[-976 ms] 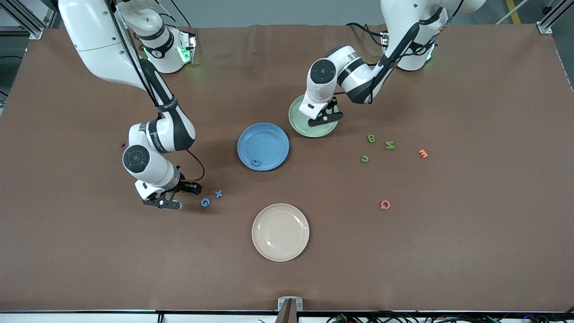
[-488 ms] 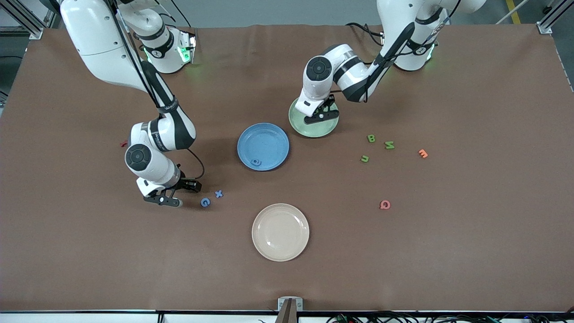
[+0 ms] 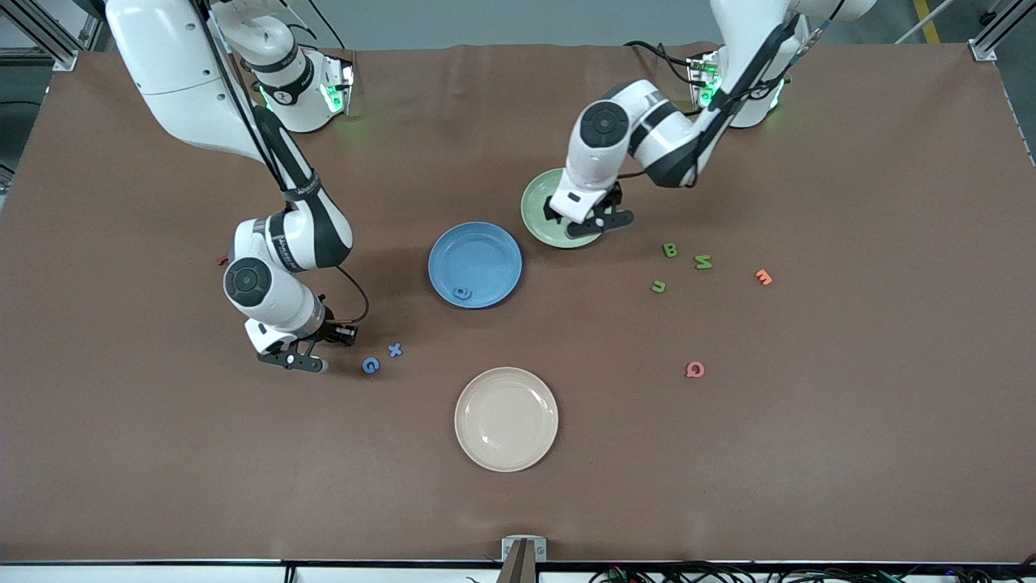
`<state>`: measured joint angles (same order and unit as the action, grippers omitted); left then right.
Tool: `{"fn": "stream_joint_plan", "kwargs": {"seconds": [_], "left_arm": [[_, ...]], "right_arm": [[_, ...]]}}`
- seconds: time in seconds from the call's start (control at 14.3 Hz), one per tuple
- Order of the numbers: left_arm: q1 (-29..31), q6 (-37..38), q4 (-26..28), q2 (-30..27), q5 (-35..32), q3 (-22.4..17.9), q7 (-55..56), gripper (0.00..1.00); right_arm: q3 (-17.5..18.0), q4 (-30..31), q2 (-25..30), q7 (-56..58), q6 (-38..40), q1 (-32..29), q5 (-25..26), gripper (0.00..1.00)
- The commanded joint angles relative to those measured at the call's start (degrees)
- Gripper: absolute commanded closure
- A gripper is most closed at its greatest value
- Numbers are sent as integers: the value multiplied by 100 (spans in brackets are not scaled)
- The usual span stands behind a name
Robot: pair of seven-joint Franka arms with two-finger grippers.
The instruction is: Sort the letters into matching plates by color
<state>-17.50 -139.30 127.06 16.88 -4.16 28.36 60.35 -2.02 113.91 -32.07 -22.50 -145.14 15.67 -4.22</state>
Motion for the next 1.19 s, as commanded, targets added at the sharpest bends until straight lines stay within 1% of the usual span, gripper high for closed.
{"fn": "stream_joint_plan", "kwargs": {"seconds": [0.0,0.14,0.28,0.42,0.49,0.63,0.7,0.77,0.91,1.12], "left_arm": [[474,52,48,-185,-93,38,-566,1],[808,52,-31,-220,-85,21,-1049,1],[1203,52,-84,-150,-85,21,-1497,1],[1407,52,-181,-28,-93,-5,-1893,1],[1477,52,-225,43,-163,-14,-1964,1],[1705,52,-374,279,-811,-14,-1948,1],[1724,44,-470,411,-1014,-14,-1930,1],[1767,43,-532,526,-1155,-14,-1921,1],[1794,17,-716,789,-1297,-14,-1904,1],[1847,-9,-875,1088,-1543,-40,-1895,1]], "right_arm": [[105,-17,130,-499,458,94,45,99],[105,-44,384,-1183,819,453,36,99],[105,-44,526,-2018,969,1006,36,99],[114,-53,640,-2669,1040,1402,10,99],[123,-79,658,-3064,1049,1604,1,97],[114,-184,658,-3724,1049,2018,1,92],[114,-185,658,-3857,1058,2098,-8,63],[114,-185,658,-3963,1093,2159,-8,1],[114,-263,658,-4087,1189,2239,1,0],[79,-360,658,-3860,1233,2152,53,0]]}}
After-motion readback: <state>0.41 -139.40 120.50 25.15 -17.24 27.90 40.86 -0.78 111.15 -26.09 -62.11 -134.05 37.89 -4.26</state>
